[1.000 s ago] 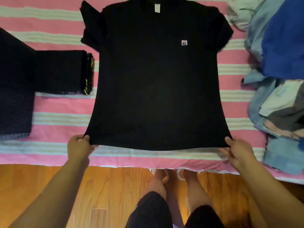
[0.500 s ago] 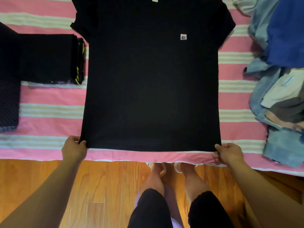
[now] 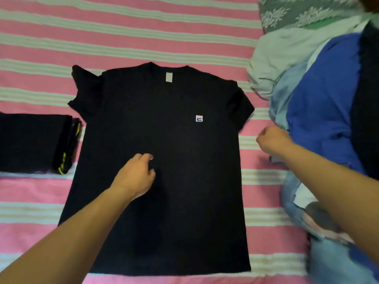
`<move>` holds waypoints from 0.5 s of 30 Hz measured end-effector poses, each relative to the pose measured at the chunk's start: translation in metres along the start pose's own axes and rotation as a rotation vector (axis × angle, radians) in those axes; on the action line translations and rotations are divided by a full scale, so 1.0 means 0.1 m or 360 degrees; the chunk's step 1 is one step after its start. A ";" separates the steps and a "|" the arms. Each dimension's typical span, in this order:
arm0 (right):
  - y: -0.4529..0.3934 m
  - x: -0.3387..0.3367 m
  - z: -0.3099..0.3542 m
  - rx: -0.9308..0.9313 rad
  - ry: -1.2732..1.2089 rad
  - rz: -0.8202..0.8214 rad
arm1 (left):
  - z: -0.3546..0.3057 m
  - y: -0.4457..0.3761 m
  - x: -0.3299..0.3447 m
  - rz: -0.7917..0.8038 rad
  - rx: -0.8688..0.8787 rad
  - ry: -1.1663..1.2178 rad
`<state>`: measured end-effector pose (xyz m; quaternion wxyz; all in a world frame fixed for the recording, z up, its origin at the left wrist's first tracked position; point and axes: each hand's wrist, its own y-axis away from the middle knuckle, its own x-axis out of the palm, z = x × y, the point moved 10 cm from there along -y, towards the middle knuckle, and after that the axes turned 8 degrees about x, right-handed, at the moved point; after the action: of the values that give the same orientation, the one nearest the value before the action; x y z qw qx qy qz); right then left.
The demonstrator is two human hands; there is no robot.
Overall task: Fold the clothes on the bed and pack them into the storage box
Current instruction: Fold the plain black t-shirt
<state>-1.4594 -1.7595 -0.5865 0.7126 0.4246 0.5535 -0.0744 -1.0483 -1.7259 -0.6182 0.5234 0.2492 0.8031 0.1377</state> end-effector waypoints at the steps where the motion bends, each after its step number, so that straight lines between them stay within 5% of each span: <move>1: -0.20 -0.11 0.19 -0.0054 -0.0001 -0.0045 | -0.19 -0.24 0.03 0.0001 0.0062 -0.0003; 4: -0.79 -0.22 0.64 -0.0176 0.0037 -0.0143 | -0.62 -0.90 0.24 0.0082 0.0224 -0.0187; 7: -1.35 -0.18 0.88 -0.0177 -0.0187 -0.0252 | -0.64 -1.30 0.71 0.0540 0.0120 -0.0386; 11: -1.74 0.18 1.03 -0.0179 -0.0247 -0.0096 | -0.52 -1.42 0.99 0.0753 0.0004 -0.0544; 15: -1.65 0.06 0.56 0.0177 -0.1041 -0.0300 | -0.55 -1.42 0.95 0.0790 -0.0014 -0.0548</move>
<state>-1.5116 -1.8998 -0.6759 0.8180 0.3635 0.3277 -0.3023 -1.1654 -1.7916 -0.7373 0.6032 0.4554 0.6164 0.2208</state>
